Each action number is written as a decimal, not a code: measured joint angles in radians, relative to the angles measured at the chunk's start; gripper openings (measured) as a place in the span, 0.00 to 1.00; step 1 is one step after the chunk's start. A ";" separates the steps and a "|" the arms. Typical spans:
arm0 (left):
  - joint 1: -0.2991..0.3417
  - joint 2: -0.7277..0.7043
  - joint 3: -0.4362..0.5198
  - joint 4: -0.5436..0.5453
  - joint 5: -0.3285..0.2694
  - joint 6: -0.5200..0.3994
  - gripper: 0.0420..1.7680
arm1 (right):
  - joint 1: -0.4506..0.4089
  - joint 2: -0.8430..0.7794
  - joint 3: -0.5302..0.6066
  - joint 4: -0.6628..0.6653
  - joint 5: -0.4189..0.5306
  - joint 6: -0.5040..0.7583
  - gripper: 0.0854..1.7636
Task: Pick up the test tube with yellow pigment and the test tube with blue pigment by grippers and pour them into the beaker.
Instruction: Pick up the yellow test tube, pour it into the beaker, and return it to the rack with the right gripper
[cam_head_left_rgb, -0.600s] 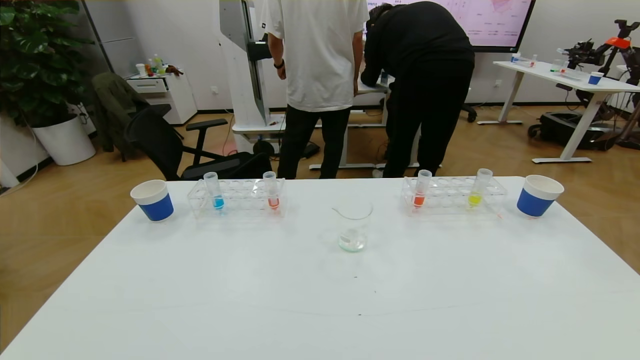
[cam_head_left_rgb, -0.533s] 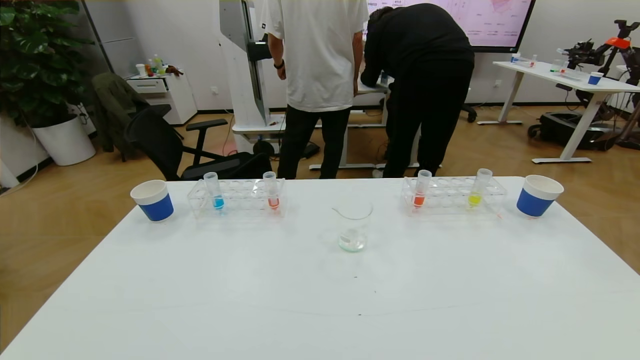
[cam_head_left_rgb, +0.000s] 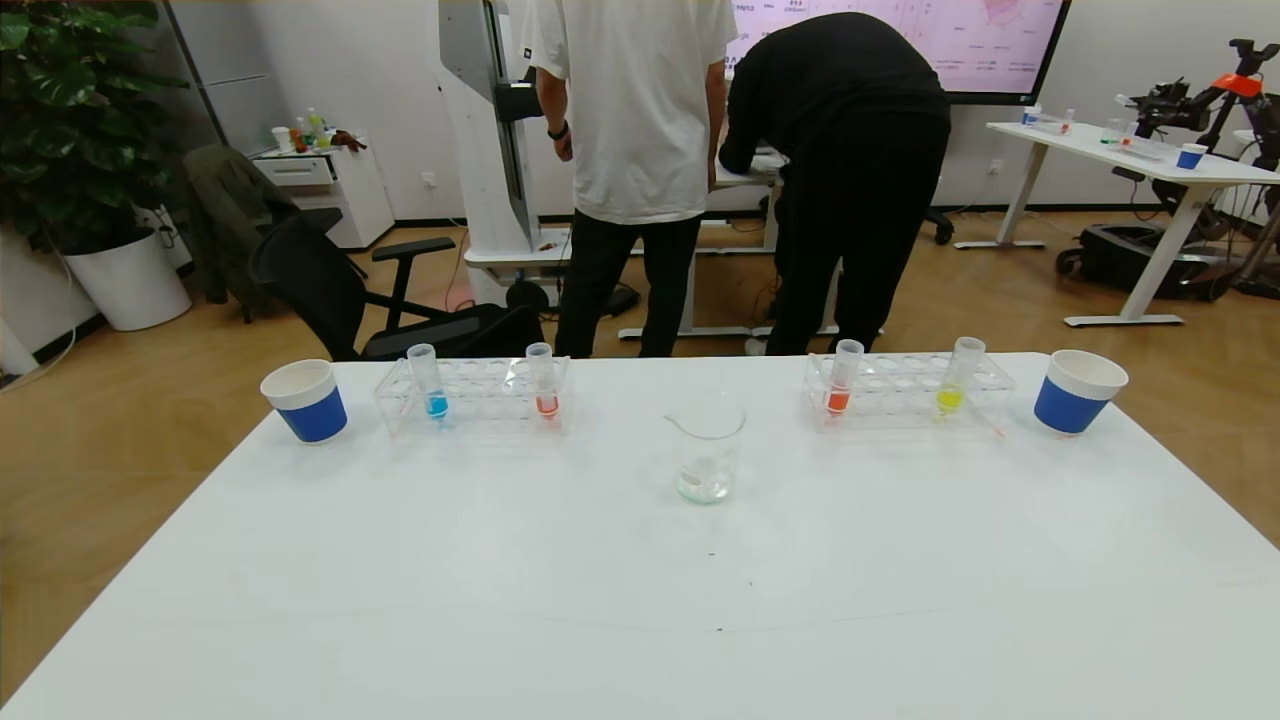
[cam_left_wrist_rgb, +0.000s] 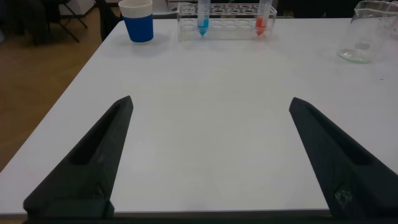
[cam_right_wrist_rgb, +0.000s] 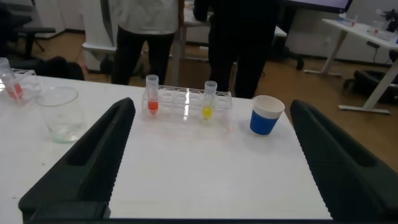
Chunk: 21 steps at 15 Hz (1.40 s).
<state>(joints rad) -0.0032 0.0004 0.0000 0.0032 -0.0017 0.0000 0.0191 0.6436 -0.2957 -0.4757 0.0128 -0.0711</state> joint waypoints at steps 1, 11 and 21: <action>0.000 0.000 0.000 0.000 0.000 0.000 0.99 | 0.000 0.086 -0.006 -0.073 0.001 0.001 0.98; 0.000 0.000 0.000 0.000 0.000 0.000 0.99 | -0.038 0.911 -0.056 -0.821 0.021 0.100 0.98; 0.000 0.000 0.000 0.000 0.000 0.000 0.99 | -0.092 1.476 -0.247 -1.084 0.081 0.116 0.98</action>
<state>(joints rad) -0.0032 0.0004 0.0000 0.0028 -0.0017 0.0000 -0.0726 2.1191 -0.5426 -1.5600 0.0938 0.0451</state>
